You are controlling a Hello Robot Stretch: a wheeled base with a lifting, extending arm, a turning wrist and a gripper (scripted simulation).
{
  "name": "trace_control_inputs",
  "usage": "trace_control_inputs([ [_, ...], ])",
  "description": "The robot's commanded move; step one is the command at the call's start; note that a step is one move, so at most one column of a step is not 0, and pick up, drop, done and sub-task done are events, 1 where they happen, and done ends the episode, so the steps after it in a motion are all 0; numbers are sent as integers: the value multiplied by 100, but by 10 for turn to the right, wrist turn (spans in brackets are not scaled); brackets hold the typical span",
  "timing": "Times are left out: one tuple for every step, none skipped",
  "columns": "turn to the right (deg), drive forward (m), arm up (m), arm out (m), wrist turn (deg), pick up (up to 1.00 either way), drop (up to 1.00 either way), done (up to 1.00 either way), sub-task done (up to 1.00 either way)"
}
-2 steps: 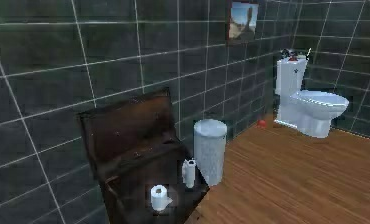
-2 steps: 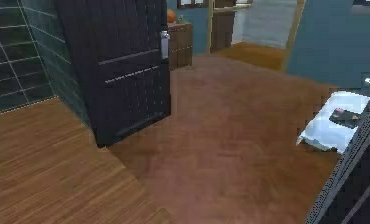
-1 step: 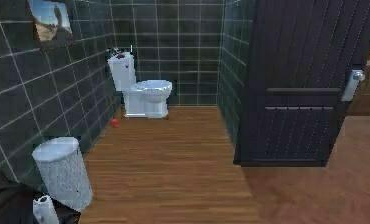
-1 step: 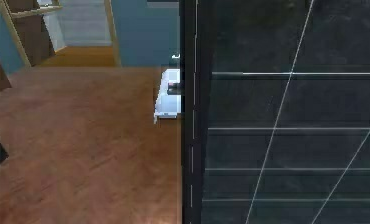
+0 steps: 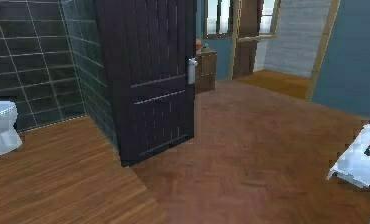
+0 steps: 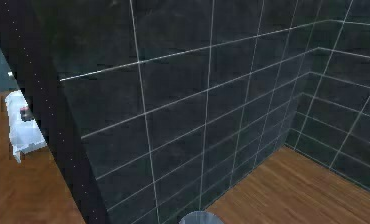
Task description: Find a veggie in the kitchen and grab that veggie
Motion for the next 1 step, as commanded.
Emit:
trace_control_inputs([
  [0, 20, 0, 0, 0, 0, 0, 0, 0],
])
